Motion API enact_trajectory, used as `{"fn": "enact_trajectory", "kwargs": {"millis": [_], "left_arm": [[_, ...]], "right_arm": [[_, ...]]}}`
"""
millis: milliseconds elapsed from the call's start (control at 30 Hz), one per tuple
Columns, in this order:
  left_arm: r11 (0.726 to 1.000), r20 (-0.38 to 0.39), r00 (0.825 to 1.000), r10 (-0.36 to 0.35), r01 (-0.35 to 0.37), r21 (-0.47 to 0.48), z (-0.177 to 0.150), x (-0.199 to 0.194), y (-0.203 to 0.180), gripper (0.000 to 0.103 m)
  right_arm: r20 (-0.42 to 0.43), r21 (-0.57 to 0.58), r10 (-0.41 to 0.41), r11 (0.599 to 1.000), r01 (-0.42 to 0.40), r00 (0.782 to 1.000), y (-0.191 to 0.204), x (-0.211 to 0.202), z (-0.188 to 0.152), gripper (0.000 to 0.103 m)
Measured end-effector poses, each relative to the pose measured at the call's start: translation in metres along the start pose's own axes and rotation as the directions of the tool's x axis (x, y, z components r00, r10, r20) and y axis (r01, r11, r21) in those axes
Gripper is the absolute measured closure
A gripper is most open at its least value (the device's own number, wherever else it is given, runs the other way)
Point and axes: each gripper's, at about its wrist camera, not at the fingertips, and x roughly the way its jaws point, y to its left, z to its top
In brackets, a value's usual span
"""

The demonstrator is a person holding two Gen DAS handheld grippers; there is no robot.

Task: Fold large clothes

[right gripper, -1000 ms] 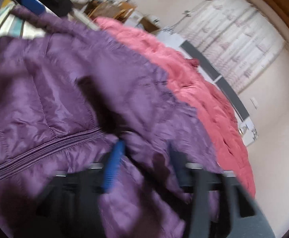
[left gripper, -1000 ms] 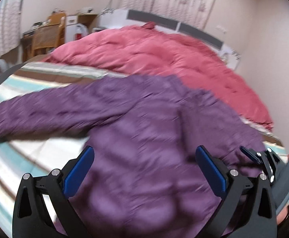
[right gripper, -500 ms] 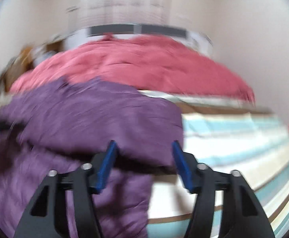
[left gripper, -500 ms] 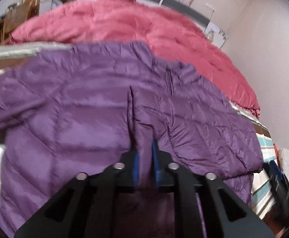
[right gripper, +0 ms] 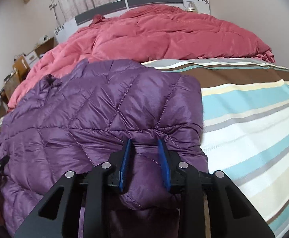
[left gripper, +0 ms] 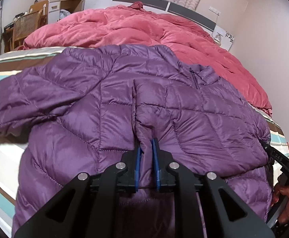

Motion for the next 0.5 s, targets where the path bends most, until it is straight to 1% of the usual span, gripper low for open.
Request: {"fn": "enact_trajectory", "kwargs": {"millis": [100, 167, 200, 233, 267, 300, 333, 400, 467, 500], "left_arm": [[1.0, -0.004, 1.0, -0.013, 0.013, -0.016, 0.0, 0.001, 0.002, 0.089], [1.0, -0.003, 1.0, -0.024, 0.024, -0.007, -0.001, -0.003, 0.001, 0.08], [1.0, -0.005, 1.0, -0.03, 0.03, -0.009, -0.001, -0.006, 0.001, 0.06], [0.999, -0.004, 0.999, -0.036, 0.036, -0.012, -0.001, -0.013, 0.002, 0.029], [0.999, 0.017, 0.999, -0.037, 0.037, -0.019, -0.002, -0.023, 0.004, 0.019], [0.999, 0.043, 0.999, -0.033, 0.035, -0.025, -0.003, -0.032, 0.007, 0.014], [0.999, 0.07, 0.997, -0.029, 0.032, -0.038, -0.003, -0.043, 0.014, 0.015], [0.997, 0.082, 0.996, -0.031, 0.037, -0.068, -0.003, -0.054, 0.029, 0.014], [0.991, 0.108, 0.994, 0.004, 0.01, -0.131, -0.003, -0.067, 0.056, 0.013], [0.987, 0.119, 0.993, 0.024, -0.005, -0.159, -0.003, -0.071, 0.068, 0.011]], "right_arm": [[0.007, -0.031, -0.036, 0.999, 0.036, 0.999, 0.005, 0.0, 0.0, 0.074], [0.011, -0.038, -0.048, 0.998, 0.049, 0.999, 0.006, -0.003, 0.001, 0.074], [0.021, -0.043, -0.057, 0.997, 0.058, 0.998, 0.006, -0.008, 0.0, 0.074], [0.031, -0.049, -0.068, 0.996, 0.069, 0.997, 0.006, -0.014, -0.001, 0.072], [0.044, -0.053, -0.078, 0.995, 0.08, 0.996, 0.007, -0.021, -0.003, 0.065], [0.073, -0.056, -0.085, 0.994, 0.089, 0.994, 0.009, -0.032, -0.006, 0.06], [0.103, -0.061, -0.09, 0.993, 0.097, 0.991, 0.011, -0.043, -0.01, 0.05], [0.132, -0.08, -0.098, 0.991, 0.109, 0.986, 0.015, -0.055, -0.018, 0.049], [0.123, -0.1, -0.122, 0.986, 0.135, 0.985, 0.018, -0.058, -0.024, 0.049], [0.117, -0.1, -0.136, 0.984, 0.147, 0.984, 0.016, -0.056, -0.025, 0.049]]}}
